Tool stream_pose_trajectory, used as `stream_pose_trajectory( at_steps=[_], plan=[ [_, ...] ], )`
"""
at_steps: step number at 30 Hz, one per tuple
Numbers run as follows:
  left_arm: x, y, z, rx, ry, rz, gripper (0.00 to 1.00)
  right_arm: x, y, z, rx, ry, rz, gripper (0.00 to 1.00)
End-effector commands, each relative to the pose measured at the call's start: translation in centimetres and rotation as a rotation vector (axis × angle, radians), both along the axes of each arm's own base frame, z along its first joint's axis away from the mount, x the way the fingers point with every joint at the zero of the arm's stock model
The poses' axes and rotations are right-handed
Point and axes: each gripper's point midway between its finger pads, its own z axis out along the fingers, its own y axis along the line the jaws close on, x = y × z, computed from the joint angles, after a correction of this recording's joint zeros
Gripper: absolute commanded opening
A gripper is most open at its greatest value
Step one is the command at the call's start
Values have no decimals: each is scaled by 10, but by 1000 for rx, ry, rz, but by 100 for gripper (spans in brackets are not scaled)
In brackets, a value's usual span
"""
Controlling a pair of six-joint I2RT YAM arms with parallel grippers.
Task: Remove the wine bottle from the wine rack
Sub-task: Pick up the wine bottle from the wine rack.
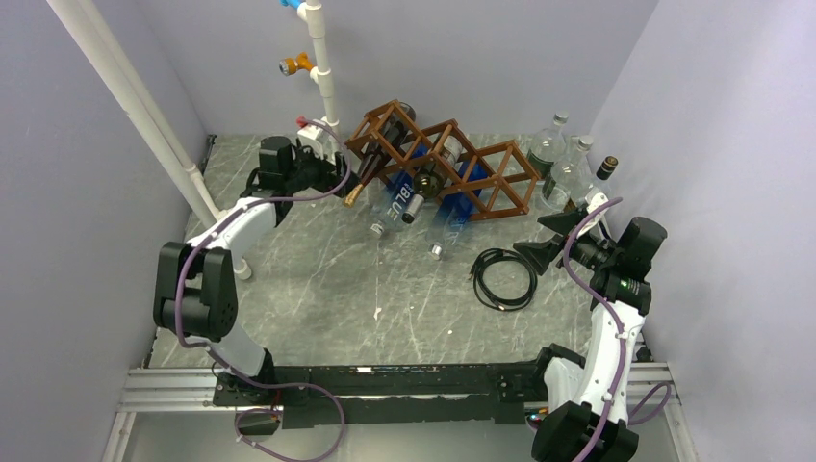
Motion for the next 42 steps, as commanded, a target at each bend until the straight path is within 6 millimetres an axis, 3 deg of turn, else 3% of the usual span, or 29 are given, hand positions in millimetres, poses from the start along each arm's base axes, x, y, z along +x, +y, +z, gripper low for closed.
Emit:
stream_pose_trajectory(
  at_steps=[1,17,42],
  plan=[
    [7,-18,15,-17,-86,-98,99,1,1,5,-28,-53,15,97],
    [27,-38,-13,-120,-21,-161,96,1,1,4,-29,-53,16,97],
    [38,-59,-49,-163,122,-158,69,1,0,3,-29,-50,15,97]
  ],
)
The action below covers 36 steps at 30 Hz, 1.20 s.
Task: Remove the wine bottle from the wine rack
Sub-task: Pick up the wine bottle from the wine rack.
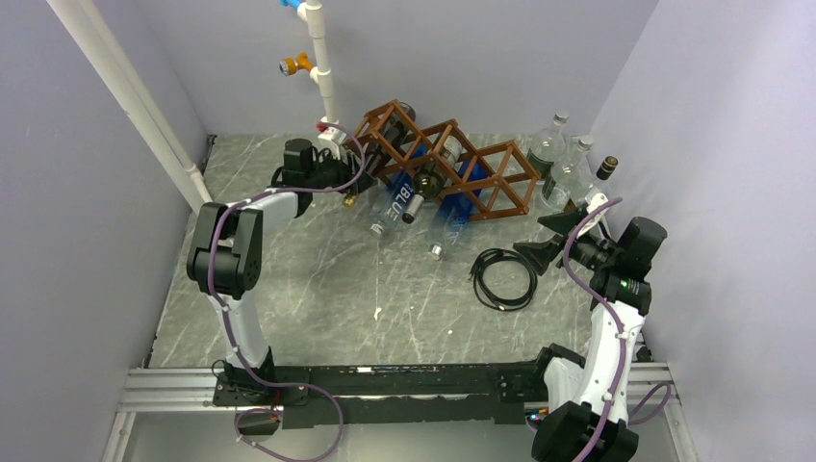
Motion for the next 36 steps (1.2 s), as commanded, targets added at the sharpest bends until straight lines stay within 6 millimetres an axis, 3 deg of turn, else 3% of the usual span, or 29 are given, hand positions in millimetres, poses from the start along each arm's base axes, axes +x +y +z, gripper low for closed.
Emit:
stream_pose_trajectory(
  at_steps=[1,14,18,21,22,23,29,36],
  plan=[
    [5,-15,17,-11,-24,-32,68,1,0,4,-29,-51,15,97],
    [5,-19,11,-1,12,-35,53,1,0,5,-33,-54,14,97],
    [6,-20,12,0,21,-49,35,1,0,5,-33,-54,14,97],
    [6,-22,15,-2,25,-64,15,1,0,4,-33,-53,14,97],
    [6,-23,15,0,23,-69,3,1,0,5,-33,-53,14,97],
    [7,-23,17,3,20,-70,0,1,0,5,-33,-54,14,97],
    [5,-19,31,31,-52,-60,0,1,0,5,-34,-54,14,97],
    [-4,-13,67,30,-225,-43,0,1,0,5,-33,-53,15,97]
  ],
)
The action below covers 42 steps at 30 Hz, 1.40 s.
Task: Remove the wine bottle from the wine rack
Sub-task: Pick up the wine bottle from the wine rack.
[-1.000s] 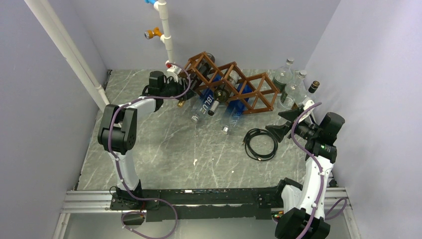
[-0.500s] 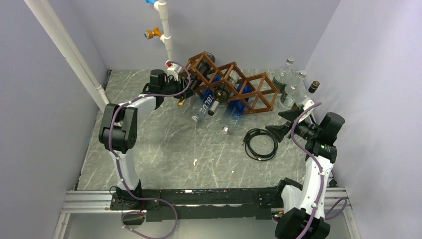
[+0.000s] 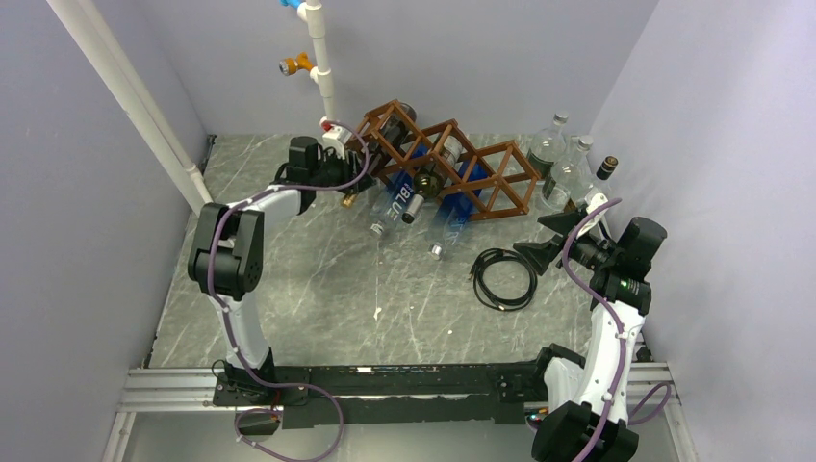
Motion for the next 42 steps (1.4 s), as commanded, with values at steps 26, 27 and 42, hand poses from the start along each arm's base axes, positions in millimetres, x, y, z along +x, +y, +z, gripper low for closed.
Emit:
stream_pose_trajectory(
  at_steps=[26,27,42],
  plan=[
    [-54,5,105,-50,-391,-56,0,0,3,5,-23,-46,26,98],
    [-56,6,105,-51,-390,-54,0,0,4,5,-22,-45,29,97],
    [-84,12,107,-74,-374,-39,0,1,44,5,-19,18,205,97]
  ],
)
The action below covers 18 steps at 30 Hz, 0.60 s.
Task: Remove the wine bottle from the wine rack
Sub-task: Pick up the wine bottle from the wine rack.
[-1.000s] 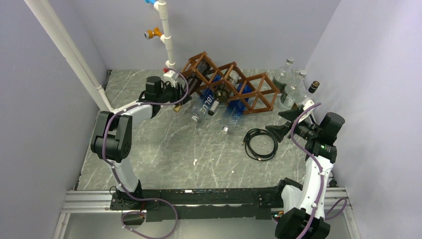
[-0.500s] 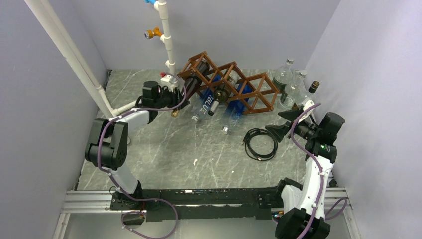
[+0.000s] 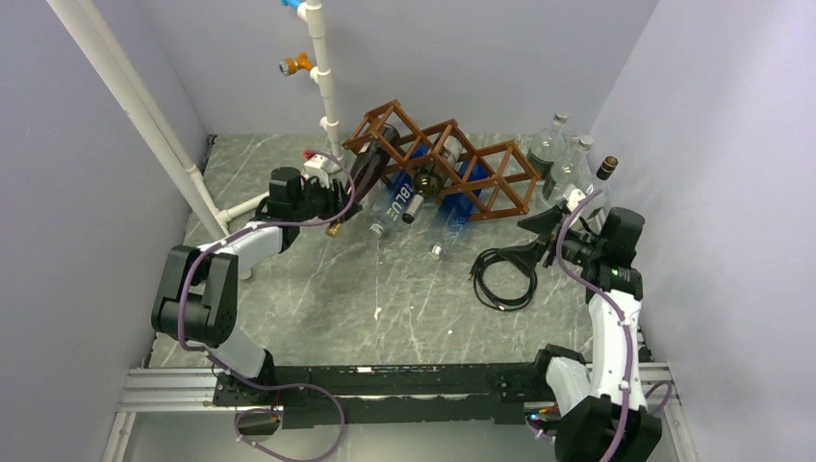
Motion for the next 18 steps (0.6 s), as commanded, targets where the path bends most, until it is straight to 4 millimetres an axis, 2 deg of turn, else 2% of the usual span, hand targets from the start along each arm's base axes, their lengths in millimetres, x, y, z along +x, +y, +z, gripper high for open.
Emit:
stream_pose_trajectory(
  at_steps=[1,5,9,13,18],
  plan=[
    [-5,-21,103,-90,-348,-128,0,5,22,20,-29,-25,102,96],
    [-9,-20,103,-93,-347,-124,0,17,48,47,-10,10,189,96],
    [-13,-19,103,-98,-343,-118,0,40,83,75,2,42,222,95],
    [-17,-18,103,-100,-339,-117,0,57,130,85,-54,45,276,95],
    [-21,-16,102,-91,-331,-112,0,82,176,94,-31,69,292,93]
  ],
)
